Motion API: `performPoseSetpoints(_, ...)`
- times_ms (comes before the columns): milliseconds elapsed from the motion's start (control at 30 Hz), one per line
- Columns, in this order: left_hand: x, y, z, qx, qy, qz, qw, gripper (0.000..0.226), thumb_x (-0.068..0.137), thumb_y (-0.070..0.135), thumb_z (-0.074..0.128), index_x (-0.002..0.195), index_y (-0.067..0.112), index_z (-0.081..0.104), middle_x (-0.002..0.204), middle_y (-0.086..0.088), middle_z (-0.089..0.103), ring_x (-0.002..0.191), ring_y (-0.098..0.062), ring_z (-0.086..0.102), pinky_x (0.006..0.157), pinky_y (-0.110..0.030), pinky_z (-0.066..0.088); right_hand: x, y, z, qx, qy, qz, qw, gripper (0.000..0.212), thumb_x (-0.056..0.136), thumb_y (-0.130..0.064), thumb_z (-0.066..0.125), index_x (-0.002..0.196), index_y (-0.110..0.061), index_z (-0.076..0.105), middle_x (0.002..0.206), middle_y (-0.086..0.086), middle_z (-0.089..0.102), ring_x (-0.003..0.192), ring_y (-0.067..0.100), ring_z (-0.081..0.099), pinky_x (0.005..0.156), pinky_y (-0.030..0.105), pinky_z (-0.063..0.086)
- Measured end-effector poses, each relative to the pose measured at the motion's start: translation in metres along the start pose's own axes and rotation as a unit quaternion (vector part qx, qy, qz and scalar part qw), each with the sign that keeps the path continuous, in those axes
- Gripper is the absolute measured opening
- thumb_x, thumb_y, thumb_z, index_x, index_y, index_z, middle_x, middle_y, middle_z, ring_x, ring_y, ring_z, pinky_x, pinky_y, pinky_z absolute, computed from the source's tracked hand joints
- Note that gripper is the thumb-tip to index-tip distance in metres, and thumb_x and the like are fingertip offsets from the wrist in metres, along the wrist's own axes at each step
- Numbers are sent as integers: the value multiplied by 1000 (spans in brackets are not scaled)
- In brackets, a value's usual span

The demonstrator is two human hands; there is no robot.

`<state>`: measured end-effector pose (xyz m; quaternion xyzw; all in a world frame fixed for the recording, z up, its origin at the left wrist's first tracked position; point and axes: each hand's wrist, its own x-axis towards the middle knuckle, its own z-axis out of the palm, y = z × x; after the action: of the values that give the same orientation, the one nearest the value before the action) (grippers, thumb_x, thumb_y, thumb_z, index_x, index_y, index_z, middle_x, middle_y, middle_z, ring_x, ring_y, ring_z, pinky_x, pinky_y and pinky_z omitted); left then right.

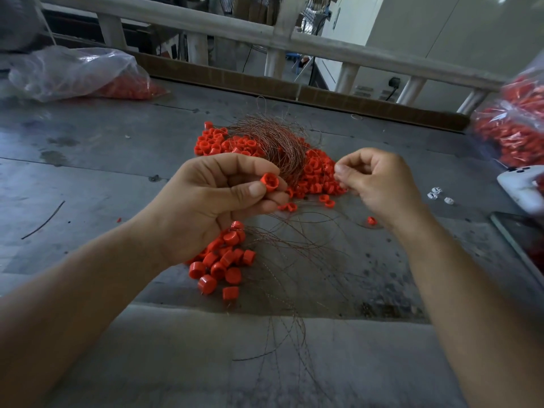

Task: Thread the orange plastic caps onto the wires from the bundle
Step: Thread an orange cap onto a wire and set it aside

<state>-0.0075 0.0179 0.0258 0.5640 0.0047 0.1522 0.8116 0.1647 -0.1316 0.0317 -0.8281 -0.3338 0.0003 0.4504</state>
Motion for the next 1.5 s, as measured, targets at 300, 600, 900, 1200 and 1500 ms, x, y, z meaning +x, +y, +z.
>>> performPoseSetpoints(300, -2, 3, 0, -4, 1, -4, 1000, 23, 69, -1, 55, 78, 8, 74, 79, -8, 72, 74, -15, 70, 61, -17, 55, 4, 23, 12, -183, -37, -9, 982, 5, 84, -19, 64, 84, -23, 66, 69, -21, 52, 69, -3, 50, 61, 11, 34)
performPoseSetpoints(600, -1, 2, 0, -1, 0, -4, 1000, 21, 65, 3, 58, 78, 7, 74, 78, -8, 72, 72, -15, 70, 61, -17, 55, 4, 23, 23, -204, -46, -5, 978, 12, 79, -16, 68, 77, -23, 59, 68, -18, 49, 73, 8, 51, 68, 20, 36)
performPoseSetpoints(900, -1, 1, 0, 7, 5, -8, 1000, 23, 57, 10, 67, 78, 8, 74, 78, -8, 72, 72, -15, 70, 60, -17, 54, 5, 6, 2, 151, 5, 46, 987, 14, 84, 0, 59, 79, -12, 65, 65, -8, 61, 56, 0, 55, 55, 13, 45)
performPoseSetpoints(1200, 0, -1, 0, 32, 15, -15, 999, 23, 67, 0, 56, 77, 9, 74, 77, -9, 72, 73, -15, 70, 62, -18, 54, -22, -36, 12, 433, -189, 109, 875, 14, 71, -9, 56, 84, -11, 62, 61, 1, 65, 51, 7, 60, 45, 16, 48)
performPoseSetpoints(1500, 1, -2, -1, 57, 17, -17, 998, 24, 66, 1, 57, 79, 11, 75, 80, -9, 73, 74, -15, 70, 63, -17, 54, -27, -36, 21, 410, -235, 76, 878, 15, 81, -3, 52, 83, -12, 64, 63, 1, 66, 54, 8, 62, 48, 17, 50)
